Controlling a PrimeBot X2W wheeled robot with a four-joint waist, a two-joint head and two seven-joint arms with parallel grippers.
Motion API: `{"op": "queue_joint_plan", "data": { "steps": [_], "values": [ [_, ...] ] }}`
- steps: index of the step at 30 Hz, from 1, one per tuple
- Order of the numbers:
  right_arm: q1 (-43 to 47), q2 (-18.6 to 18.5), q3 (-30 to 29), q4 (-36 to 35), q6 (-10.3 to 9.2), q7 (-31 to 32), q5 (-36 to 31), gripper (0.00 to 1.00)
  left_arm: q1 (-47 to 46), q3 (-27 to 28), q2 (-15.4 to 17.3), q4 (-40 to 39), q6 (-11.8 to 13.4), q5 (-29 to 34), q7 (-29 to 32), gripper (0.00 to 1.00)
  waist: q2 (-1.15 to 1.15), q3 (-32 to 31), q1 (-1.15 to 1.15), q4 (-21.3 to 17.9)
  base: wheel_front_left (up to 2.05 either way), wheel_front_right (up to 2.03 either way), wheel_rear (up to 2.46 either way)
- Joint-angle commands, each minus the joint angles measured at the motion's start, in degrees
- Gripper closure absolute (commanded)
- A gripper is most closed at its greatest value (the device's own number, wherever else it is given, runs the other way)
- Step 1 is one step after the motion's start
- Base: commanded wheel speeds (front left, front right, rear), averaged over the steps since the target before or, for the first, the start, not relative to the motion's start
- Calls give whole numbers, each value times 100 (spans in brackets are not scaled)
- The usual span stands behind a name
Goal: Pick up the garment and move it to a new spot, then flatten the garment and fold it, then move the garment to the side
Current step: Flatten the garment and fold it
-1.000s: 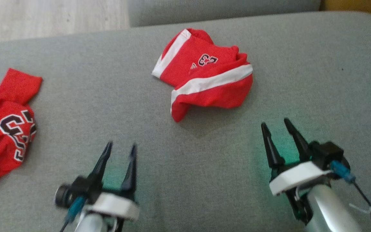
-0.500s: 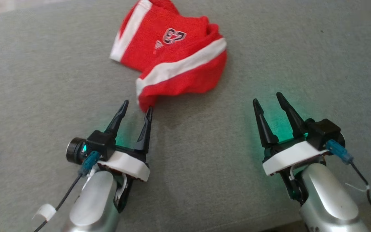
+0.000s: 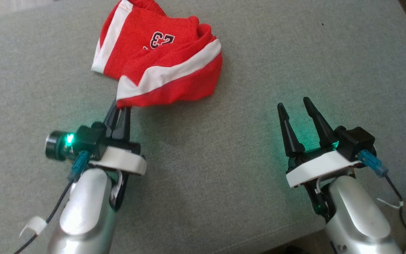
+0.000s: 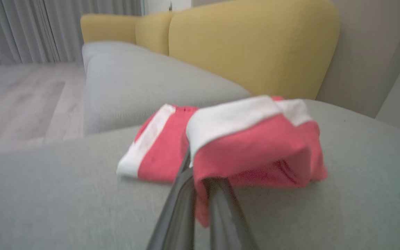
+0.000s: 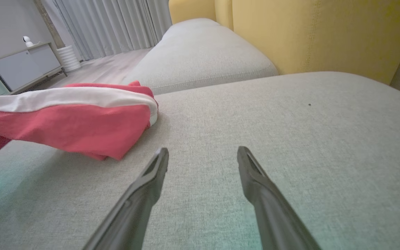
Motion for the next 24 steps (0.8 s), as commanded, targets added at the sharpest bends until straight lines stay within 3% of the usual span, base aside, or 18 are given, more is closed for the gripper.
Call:
{"op": "queue_joint_plan", "data": {
  "steps": [1, 4, 9, 16, 20, 24],
  "values": [
    [10, 64, 81, -133, -4, -13, 31, 0, -339, 136, 105, -371, 9, 153, -29, 100, 0, -128, 0, 38, 0, 0, 0],
    [20, 82, 88, -123, -4, -13, 47, 0, -622, -64, 120, -521, -67, 318, -29, 100, 0, -230, 0, 90, 0, 0, 0],
    [120, 116, 132, 6, -4, -13, 98, 0, -1818, -975, 77, -578, -221, 636, -29, 100, 0, -562, 0, 163, 0, 0, 0],
    [278, 140, 155, 155, -4, -13, 170, 0, -3295, -1645, -20, -374, -238, 260, -29, 100, 0, -886, 0, 199, 0, 0, 0],
    [388, 142, 85, 167, -4, -13, 231, 0, -3466, -1611, -26, -484, 74, -413, -29, 100, 0, -972, 0, 350, 0, 0, 0],
    [464, 143, -68, 160, -4, -13, 236, 0, -3117, -1424, 66, -74, 368, -457, -29, 100, 0, -1018, 0, 640, 0, 0, 0]
  ]
}}
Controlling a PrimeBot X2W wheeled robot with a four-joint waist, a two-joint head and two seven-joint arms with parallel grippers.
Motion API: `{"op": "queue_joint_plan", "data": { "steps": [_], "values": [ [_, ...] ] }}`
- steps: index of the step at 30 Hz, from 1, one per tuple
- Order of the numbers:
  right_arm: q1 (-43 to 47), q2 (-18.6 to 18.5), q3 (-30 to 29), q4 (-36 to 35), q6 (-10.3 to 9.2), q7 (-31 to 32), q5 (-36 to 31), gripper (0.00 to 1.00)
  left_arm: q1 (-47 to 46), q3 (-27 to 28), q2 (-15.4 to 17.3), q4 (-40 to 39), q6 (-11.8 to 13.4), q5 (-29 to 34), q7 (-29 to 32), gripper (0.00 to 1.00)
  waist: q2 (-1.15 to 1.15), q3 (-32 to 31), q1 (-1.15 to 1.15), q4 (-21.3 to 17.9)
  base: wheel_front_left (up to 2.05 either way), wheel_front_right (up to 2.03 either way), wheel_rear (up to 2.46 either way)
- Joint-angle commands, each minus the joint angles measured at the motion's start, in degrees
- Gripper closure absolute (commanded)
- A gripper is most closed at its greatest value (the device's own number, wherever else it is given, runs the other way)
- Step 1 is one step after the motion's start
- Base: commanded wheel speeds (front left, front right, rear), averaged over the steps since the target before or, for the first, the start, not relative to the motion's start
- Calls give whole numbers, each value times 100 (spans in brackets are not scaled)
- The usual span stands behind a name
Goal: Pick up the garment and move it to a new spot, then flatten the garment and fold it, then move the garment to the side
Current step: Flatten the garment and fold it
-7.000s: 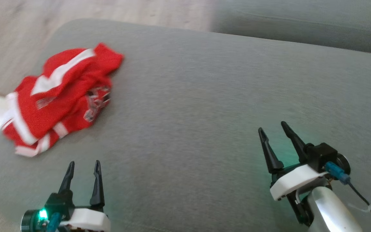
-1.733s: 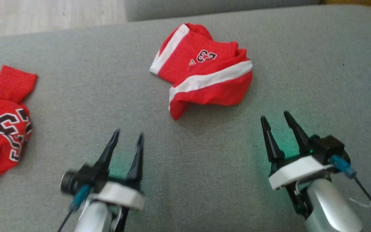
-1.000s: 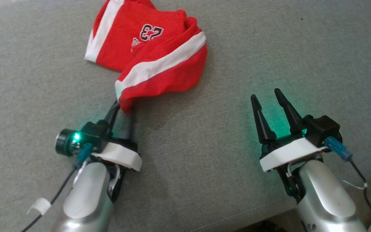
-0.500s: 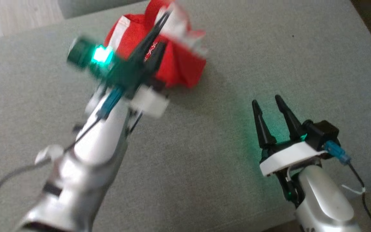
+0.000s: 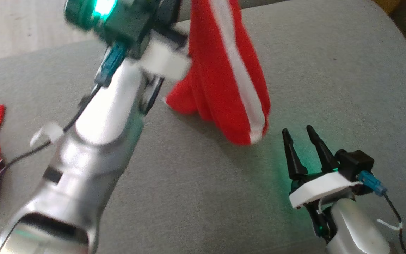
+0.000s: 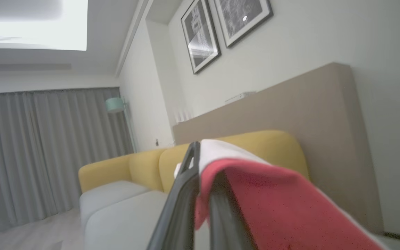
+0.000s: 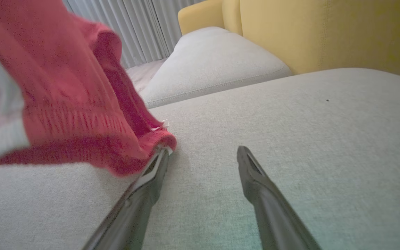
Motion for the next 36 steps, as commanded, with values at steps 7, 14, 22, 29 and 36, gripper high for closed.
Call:
{"op": "queue_joint_plan", "data": {
  "steps": [7, 14, 22, 29, 36],
  "values": [
    [-56, 58, 6, -186, -4, -14, -38, 0, 1582, 604, 891, 803, 334, 79, -19, 82, 0, -4, 1, 541, 0, 0, 0],
    [-48, 19, 73, -183, -4, -14, -110, 0, 3188, 1435, 1083, 1055, 792, -173, -19, 0, 0, -55, 1, 660, 0, 0, 0],
    [272, -53, 486, -303, -4, -14, 319, 0, 4203, 2146, 662, 277, 795, 2, -19, 0, 0, -248, 1, 836, 0, 0, 0],
    [545, -268, 1323, -239, -4, -14, 1022, 0, 4492, 2370, 411, -45, 632, 210, -19, 0, 0, -276, 1, 932, 0, 0, 0],
    [416, -385, 1888, -176, -4, -14, 1936, 0, 4608, 2439, 236, -146, 430, 392, -19, 0, 0, -190, 1, 1094, 0, 0, 0]
  ]
}}
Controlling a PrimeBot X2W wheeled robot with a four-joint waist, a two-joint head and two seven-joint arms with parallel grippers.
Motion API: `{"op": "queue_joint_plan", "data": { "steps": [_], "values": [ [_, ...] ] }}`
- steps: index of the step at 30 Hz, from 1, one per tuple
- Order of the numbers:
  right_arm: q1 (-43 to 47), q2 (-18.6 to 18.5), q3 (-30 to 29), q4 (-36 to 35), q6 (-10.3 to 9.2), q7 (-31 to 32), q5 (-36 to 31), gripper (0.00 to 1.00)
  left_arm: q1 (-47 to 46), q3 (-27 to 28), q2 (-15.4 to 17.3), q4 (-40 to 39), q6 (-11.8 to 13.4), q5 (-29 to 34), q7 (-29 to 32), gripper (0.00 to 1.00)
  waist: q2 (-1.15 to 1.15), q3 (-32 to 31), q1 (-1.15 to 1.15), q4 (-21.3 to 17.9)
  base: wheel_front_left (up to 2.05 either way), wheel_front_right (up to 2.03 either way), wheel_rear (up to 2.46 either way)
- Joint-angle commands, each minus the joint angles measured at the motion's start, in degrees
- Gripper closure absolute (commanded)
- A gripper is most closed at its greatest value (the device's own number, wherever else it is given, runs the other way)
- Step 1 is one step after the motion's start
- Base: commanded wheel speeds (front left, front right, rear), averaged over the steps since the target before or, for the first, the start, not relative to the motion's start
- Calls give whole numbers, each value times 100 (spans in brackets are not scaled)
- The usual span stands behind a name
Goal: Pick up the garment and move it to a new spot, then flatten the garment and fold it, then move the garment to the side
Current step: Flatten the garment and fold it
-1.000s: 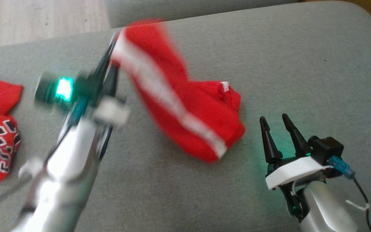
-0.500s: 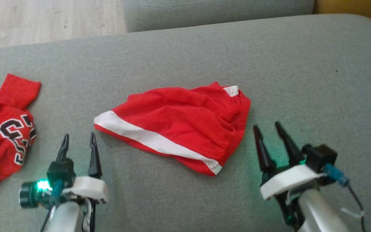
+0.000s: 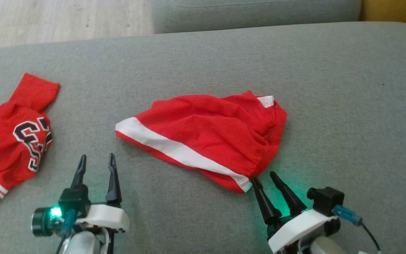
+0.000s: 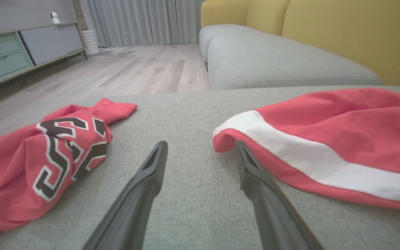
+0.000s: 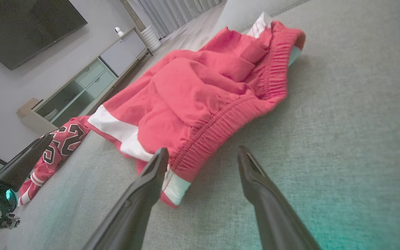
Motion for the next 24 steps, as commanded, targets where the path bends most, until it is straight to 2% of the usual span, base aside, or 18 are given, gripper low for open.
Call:
{"op": "queue_joint_plan", "data": {
  "steps": [1, 12, 13, 14, 15, 20, 24],
  "values": [
    [-240, -73, 125, -98, -4, -16, 78, 0, -66, 183, 18, -198, -38, 50, -29, 0, 0, 34, 0, 63, 0, 0, 0],
    [-542, -86, 100, 163, -4, -16, 620, 0, -11, 225, -52, -218, -219, 210, -29, 0, 0, 206, 0, 392, 0, 0, 0],
    [-551, -85, 74, 168, -4, -16, 642, 10, -9, 224, -56, -214, -229, 214, -29, 0, 0, 216, 0, 410, 0, 0, 0],
    [-566, -94, 49, 162, -4, -16, 640, 51, -10, 222, -60, -214, -234, 218, -29, 0, 0, 226, 0, 421, 0, 0, 0],
    [-576, -105, -2, 148, -4, -16, 628, 98, -14, 217, -63, -219, -236, 222, -29, 0, 0, 237, 0, 432, 0, 0, 0],
    [-613, -274, -419, 75, -4, -16, 572, 100, -52, 142, -77, -229, -245, 215, -29, 0, 0, 264, 0, 453, 0, 0, 0],
    [-799, -648, -563, 29, -4, -16, 522, 100, -57, 36, -81, -193, -261, 176, -29, 0, 0, 256, 0, 455, 0, 0, 0]
  ]
}}
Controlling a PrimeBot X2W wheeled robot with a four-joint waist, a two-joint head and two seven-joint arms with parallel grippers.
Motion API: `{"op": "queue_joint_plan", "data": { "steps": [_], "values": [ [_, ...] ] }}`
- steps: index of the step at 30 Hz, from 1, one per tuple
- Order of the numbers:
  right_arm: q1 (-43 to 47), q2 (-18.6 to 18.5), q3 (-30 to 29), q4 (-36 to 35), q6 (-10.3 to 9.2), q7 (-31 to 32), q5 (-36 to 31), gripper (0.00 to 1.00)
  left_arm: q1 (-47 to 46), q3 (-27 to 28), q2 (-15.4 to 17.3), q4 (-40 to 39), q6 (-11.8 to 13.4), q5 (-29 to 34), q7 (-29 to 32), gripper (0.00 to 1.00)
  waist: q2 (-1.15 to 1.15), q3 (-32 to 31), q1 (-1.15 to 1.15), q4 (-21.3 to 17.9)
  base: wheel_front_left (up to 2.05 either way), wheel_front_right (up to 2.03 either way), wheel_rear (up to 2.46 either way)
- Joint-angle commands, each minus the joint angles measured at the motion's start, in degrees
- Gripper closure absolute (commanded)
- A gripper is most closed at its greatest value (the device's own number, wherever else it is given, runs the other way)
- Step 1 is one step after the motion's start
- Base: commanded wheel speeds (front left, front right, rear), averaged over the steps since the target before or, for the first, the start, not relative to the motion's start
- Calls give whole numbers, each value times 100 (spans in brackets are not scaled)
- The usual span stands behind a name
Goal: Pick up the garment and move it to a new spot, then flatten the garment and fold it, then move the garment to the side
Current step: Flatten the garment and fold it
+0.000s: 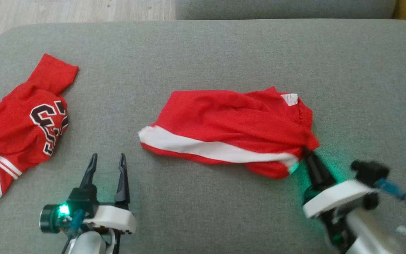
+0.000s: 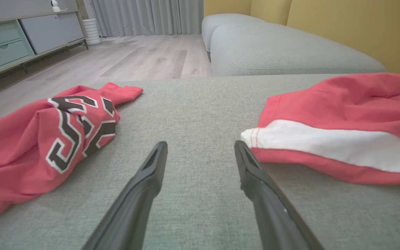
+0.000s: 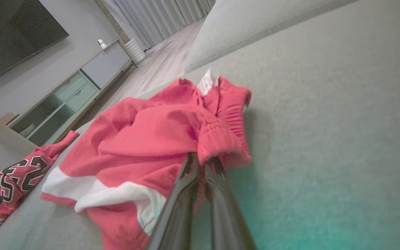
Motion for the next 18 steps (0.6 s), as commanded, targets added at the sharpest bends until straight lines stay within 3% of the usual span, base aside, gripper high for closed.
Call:
{"op": "queue_joint_plan", "data": {
  "steps": [1, 7, 8, 9, 10, 15, 18],
  "values": [
    [-384, -276, 15, -162, -4, -21, -57, 100, -66, 57, 16, -151, -24, -15, -29, 0, 0, -7, 0, 0, 0, 0, 0],
    [-856, -789, 158, 87, -4, -21, -126, 100, -71, -120, 15, -106, 1, -111, -29, 0, 0, -11, 0, 35, 0, 0, 0],
    [-955, -856, 198, 157, -4, -21, -183, 84, -76, -143, 15, -94, 7, -126, -29, 0, 0, -14, 0, 46, 0, 0, 0],
    [-1045, -891, 202, 237, -4, -21, -234, 53, -80, -159, 15, -81, 15, -139, -29, 0, 0, -19, 0, 53, 0, 0, 0],
    [-1121, -897, 187, 335, -4, -21, -286, 0, -82, -172, 15, -69, 22, -151, -29, 0, 0, -27, 0, 58, 0, 0, 0],
    [-1302, -730, 162, 963, -4, -21, -672, 0, -46, -154, 14, -20, 52, -154, -29, 0, 0, -127, 0, 40, 0, 0, 0],
    [-1241, -551, -181, 1141, -4, -21, -1009, 0, -26, -76, 14, -20, 65, -144, -29, 0, 0, -204, 0, -1, 0, 0, 0]
  ]
}}
